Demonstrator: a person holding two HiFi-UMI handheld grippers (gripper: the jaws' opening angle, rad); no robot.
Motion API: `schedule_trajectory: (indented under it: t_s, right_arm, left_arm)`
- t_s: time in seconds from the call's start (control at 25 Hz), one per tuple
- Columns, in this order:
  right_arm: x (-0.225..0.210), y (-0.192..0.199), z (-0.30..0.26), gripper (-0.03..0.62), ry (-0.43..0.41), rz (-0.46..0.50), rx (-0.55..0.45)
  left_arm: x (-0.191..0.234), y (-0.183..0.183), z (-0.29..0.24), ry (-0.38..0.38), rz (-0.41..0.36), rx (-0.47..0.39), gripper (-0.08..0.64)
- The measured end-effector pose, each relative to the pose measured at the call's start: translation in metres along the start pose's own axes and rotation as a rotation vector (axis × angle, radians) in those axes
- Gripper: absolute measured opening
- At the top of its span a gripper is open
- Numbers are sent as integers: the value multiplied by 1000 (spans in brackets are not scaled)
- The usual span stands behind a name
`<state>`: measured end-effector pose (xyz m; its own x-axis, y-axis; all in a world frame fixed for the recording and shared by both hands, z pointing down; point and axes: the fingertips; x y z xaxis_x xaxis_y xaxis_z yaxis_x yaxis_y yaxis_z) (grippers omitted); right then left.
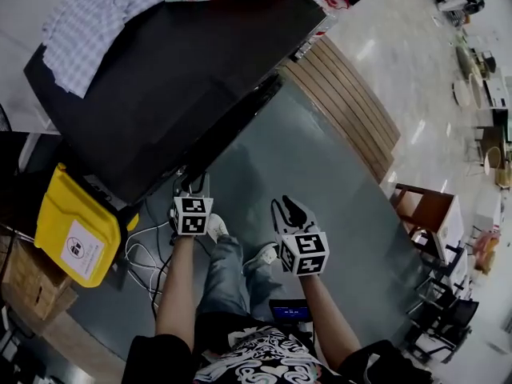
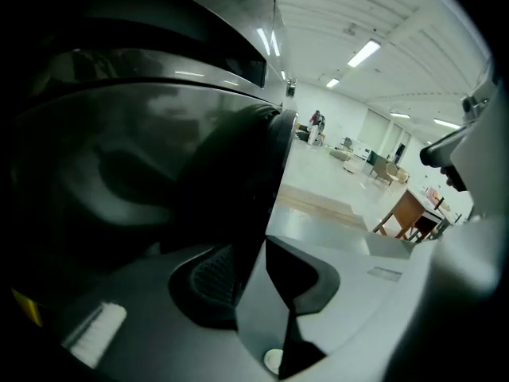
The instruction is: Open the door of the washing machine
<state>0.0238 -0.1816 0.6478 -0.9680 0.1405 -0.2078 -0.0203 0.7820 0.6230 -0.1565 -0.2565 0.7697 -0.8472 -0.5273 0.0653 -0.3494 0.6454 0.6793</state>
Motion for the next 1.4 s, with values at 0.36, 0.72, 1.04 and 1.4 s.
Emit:
schedule_trajectory:
  t_s: [0.36,0.72,1.04,1.4]
  right_arm:
    - [-2,4,-10,81,-12,-22,22]
    - [18,-8,-29,96,-67,-44,26]
    - [28,-27,-50,141,-51,-52,23]
    - [-20,-15,-67,172,122,-65,88]
  left_arm:
    - [-9,3,-1,-1,-53,24,86]
    - [-45,6,2,91,-71,27,78]
    - [-127,9,6,276,-106,20,105]
    - [-129,-10,22,308,10,-93,179]
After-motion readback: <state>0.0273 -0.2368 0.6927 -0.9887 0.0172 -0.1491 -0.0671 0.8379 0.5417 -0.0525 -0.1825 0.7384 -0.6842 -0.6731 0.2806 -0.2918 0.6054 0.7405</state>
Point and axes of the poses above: the fingertips, and each gripper's own axes: z backward along the fingers, x to its left, y out of its underside, and after that the axes turned 6 degrees about -z, right-handed
